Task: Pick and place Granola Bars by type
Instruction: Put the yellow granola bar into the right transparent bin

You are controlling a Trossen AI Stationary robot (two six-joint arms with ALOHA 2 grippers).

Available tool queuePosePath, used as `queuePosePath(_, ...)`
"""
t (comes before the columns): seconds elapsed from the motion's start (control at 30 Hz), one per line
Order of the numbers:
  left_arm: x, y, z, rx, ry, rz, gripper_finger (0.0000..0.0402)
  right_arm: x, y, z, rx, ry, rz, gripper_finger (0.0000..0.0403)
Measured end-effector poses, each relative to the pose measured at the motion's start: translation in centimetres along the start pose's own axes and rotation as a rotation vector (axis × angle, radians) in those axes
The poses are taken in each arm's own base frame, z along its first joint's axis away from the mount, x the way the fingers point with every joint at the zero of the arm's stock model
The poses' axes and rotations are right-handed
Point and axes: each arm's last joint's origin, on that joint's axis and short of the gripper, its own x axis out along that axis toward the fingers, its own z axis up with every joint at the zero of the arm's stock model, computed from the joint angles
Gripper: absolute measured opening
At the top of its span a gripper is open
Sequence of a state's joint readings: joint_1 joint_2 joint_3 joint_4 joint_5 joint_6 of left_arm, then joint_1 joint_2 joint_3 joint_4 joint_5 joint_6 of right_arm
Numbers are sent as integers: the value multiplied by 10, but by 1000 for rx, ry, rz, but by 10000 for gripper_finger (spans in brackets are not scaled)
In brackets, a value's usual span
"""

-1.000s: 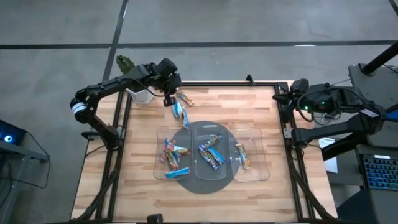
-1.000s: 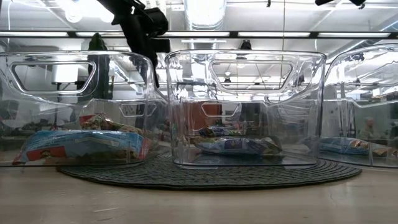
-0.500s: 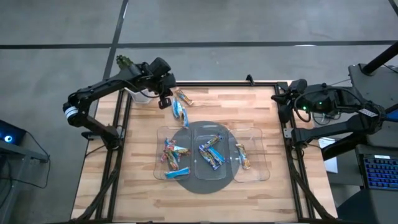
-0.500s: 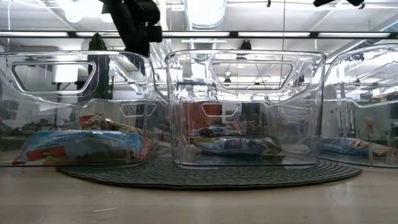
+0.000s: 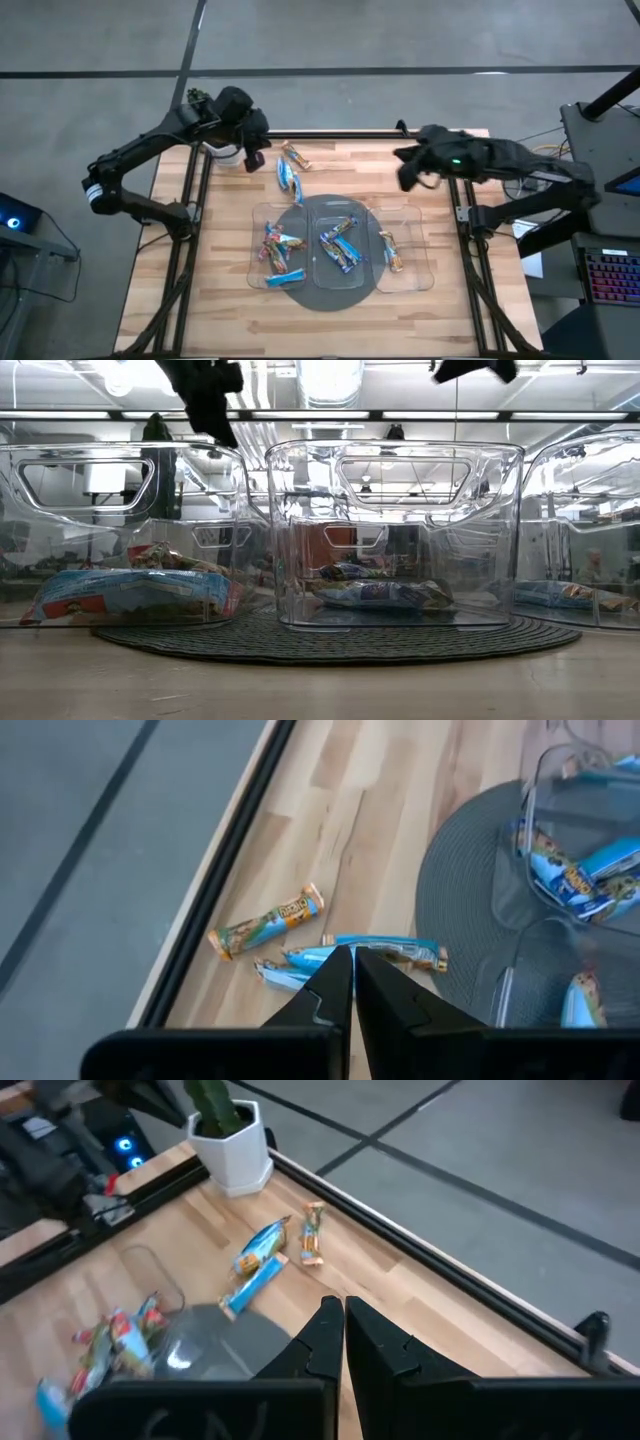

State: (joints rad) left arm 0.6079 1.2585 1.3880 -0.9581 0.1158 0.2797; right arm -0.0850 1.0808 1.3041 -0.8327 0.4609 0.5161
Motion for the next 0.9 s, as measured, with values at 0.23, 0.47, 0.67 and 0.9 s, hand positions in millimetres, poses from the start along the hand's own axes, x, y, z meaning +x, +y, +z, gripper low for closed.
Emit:
queuePosePath(0.23,-21,-3,-3,-13,-62,17,0,59,11,19,23,-13,136,8)
queuePosePath(0.47,-28,-5,-4,-9,-84,24,0,106,2,47,47,-22,263,8)
queuePosePath(0.67,-28,-5,-4,5,-80,24,0,142,-12,73,50,11,315,8)
queuePosePath(0.9,-27,-4,-4,20,-75,25,0,183,-26,95,22,71,276,8)
